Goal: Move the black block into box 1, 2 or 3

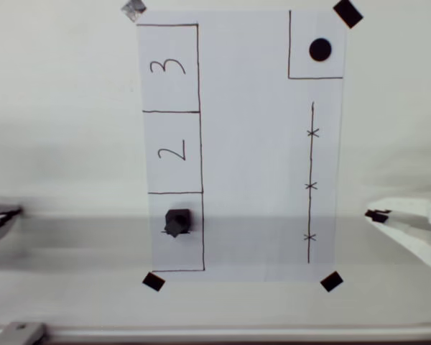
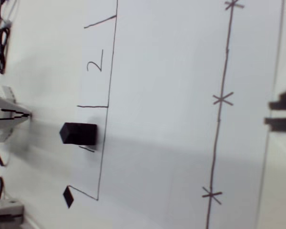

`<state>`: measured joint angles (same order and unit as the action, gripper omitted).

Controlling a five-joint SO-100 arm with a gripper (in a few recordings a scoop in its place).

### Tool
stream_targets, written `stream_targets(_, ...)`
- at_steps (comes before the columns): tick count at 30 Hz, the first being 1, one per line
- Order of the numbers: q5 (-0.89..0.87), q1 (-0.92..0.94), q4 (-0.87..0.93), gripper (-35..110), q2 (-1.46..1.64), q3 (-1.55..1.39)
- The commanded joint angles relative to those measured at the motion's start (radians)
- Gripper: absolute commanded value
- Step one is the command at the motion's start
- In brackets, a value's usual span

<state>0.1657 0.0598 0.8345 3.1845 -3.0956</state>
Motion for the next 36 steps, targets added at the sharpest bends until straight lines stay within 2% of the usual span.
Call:
stream_targets(1, 0.020, 0.023, 0.084, 0, 0.046, -0.011)
stream_targets(20, 0.021, 0.057, 0.428, 0, 0.046, -0.011)
stream_targets(24, -0.006, 0.057, 0.476, 0, 0.046, -0.011)
stream_targets(29, -0.138, 0.058, 0.506, 0, 0.048, -0.011)
stream_targets(36, -0.140, 0.043, 0.506, 0, 0.048, -0.011)
